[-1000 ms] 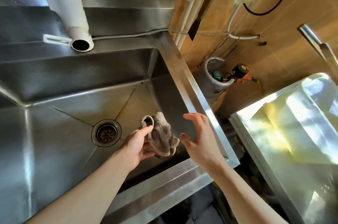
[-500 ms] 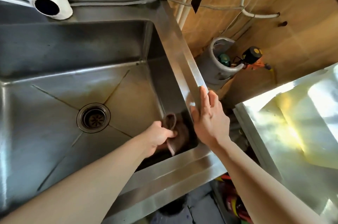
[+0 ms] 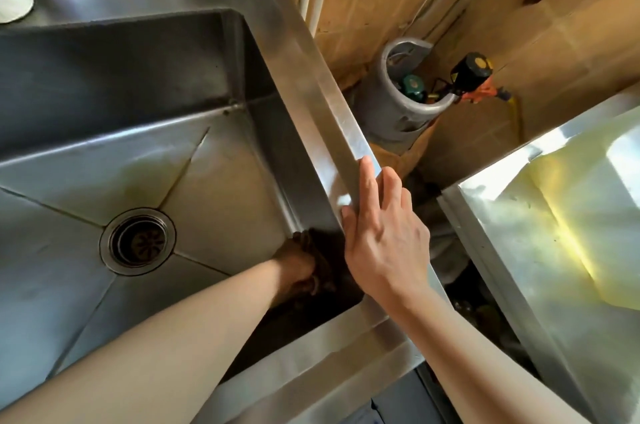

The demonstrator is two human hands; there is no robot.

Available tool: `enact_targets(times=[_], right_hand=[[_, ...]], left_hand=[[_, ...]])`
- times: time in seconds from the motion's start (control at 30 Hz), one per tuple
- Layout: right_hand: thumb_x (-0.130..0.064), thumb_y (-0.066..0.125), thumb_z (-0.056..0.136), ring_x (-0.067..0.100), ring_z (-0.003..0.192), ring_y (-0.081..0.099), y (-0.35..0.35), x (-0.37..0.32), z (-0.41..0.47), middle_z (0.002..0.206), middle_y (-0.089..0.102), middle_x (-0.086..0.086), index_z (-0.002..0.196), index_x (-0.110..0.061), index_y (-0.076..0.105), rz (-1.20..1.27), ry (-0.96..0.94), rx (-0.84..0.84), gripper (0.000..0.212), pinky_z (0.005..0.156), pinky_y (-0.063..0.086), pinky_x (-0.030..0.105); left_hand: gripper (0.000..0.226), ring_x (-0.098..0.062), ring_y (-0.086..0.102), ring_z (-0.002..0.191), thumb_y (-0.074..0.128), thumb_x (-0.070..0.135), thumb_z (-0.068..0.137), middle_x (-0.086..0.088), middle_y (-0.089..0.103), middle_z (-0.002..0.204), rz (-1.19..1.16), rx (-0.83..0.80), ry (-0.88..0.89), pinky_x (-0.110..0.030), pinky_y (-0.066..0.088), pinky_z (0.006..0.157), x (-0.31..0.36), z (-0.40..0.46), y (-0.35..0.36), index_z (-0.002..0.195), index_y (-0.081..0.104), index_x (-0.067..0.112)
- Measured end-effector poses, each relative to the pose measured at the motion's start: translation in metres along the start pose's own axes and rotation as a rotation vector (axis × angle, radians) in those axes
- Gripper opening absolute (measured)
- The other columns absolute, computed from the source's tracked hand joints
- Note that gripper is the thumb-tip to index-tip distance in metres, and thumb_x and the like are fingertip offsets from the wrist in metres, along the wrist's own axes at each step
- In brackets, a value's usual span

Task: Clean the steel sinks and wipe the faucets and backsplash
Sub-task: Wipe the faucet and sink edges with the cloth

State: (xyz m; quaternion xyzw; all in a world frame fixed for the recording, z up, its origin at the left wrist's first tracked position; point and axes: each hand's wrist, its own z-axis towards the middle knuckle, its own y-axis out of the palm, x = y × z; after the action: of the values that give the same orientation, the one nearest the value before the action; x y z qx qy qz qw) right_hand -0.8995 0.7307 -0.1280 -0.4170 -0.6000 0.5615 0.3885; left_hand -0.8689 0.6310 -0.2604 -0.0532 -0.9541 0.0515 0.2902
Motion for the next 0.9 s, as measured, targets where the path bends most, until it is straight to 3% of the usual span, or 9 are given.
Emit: enact_targets(times=[0.1, 0.27, 0.37, 0.43, 0.47, 0.63, 0.7, 0.83, 0.9], right_hand=[[-0.048, 0.019, 0.093, 0.024, 0.095, 0.052, 0.001, 0.0, 0.001, 0.135, 0.042, 0.012, 0.147, -0.014, 0.024, -0.001, 0.019, 0.013, 0.064, 0.062, 0.032, 0.026], [-0.048, 0.018, 0.093, 0.024, 0.094, 0.053, 0.003, -0.002, 0.002, 0.133, 0.044, 0.013, 0.147, -0.012, 0.027, 0.004, 0.033, 0.014, 0.066, 0.061, 0.037, 0.025], [-0.048, 0.019, 0.092, 0.025, 0.096, 0.053, 0.002, -0.002, 0.002, 0.133, 0.044, 0.013, 0.147, -0.013, 0.026, 0.011, 0.034, 0.008, 0.066, 0.062, 0.035, 0.026], [-0.048, 0.018, 0.092, 0.026, 0.099, 0.052, 0.002, -0.001, 0.002, 0.135, 0.042, 0.013, 0.148, -0.014, 0.024, 0.014, 0.038, -0.004, 0.066, 0.064, 0.035, 0.027], [-0.048, 0.016, 0.091, 0.026, 0.101, 0.051, 0.002, -0.001, 0.001, 0.136, 0.041, 0.012, 0.148, -0.015, 0.023, 0.016, 0.039, -0.011, 0.067, 0.065, 0.037, 0.028], [-0.047, 0.022, 0.093, 0.022, 0.1, 0.049, -0.003, -0.003, -0.001, 0.135, 0.039, 0.009, 0.15, -0.017, 0.019, 0.048, 0.043, -0.039, 0.065, 0.064, 0.037, 0.026], [-0.046, 0.031, 0.092, 0.02, 0.096, 0.047, -0.008, -0.004, 0.001, 0.129, 0.042, 0.006, 0.149, -0.019, 0.02, 0.099, 0.041, -0.048, 0.064, 0.063, 0.036, 0.026], [-0.046, 0.031, 0.089, 0.021, 0.094, 0.047, -0.017, -0.008, 0.024, 0.122, 0.046, 0.006, 0.147, -0.021, 0.025, 0.164, 0.007, 0.022, 0.064, 0.07, 0.035, 0.028], [-0.046, 0.029, 0.091, 0.021, 0.095, 0.046, -0.015, -0.013, 0.04, 0.125, 0.043, 0.007, 0.149, -0.022, 0.022, 0.173, -0.025, 0.014, 0.063, 0.069, 0.036, 0.028]], left_hand=[[0.026, -0.025, 0.065, 0.089, 0.052, 0.015, 0.089, -0.013, 0.065, 0.106, 0.127, 0.054, 0.002, -0.021, 0.046, 0.052, -0.01, 0.02, 0.003, 0.112, 0.059, 0.007], [0.029, -0.027, 0.063, 0.1, 0.054, 0.02, 0.089, -0.013, 0.064, 0.111, 0.098, 0.094, -0.05, -0.023, 0.043, 0.069, -0.013, 0.029, 0.006, 0.115, 0.06, 0.01], [0.026, -0.028, 0.066, 0.077, 0.045, 0.004, 0.09, -0.018, 0.065, 0.093, -0.093, 0.045, -0.025, -0.028, 0.049, 0.056, -0.008, 0.014, 0.003, 0.112, 0.058, 0.0], [0.028, -0.021, 0.056, 0.049, 0.036, -0.009, 0.089, -0.015, 0.058, 0.07, -0.254, -0.017, -0.014, -0.023, 0.042, 0.038, 0.0, -0.006, -0.005, 0.11, 0.053, -0.001], [0.03, -0.02, 0.053, 0.045, 0.034, -0.011, 0.089, -0.014, 0.055, 0.067, -0.317, -0.034, -0.025, -0.022, 0.04, 0.035, 0.006, -0.018, -0.009, 0.107, 0.052, 0.005], [0.025, -0.028, 0.065, 0.077, 0.049, -0.003, 0.092, -0.016, 0.066, 0.093, -0.606, -0.082, -0.019, -0.036, 0.054, 0.061, 0.035, -0.071, -0.03, 0.111, 0.056, 0.01], [0.02, -0.026, 0.066, 0.08, 0.051, -0.001, 0.092, -0.015, 0.067, 0.097, -0.632, -0.014, -0.008, -0.033, 0.053, 0.061, 0.045, -0.076, -0.034, 0.108, 0.055, 0.011], [0.036, -0.023, 0.062, 0.073, 0.038, -0.001, 0.095, -0.016, 0.064, 0.102, -0.612, 0.094, -0.062, -0.024, 0.05, 0.048, 0.052, -0.054, -0.029, 0.125, 0.05, 0.016], [0.041, -0.032, 0.065, 0.087, 0.035, -0.003, 0.093, -0.02, 0.063, 0.113, -0.546, 0.152, -0.052, -0.032, 0.055, 0.063, 0.045, -0.029, -0.023, 0.124, 0.05, 0.017]])
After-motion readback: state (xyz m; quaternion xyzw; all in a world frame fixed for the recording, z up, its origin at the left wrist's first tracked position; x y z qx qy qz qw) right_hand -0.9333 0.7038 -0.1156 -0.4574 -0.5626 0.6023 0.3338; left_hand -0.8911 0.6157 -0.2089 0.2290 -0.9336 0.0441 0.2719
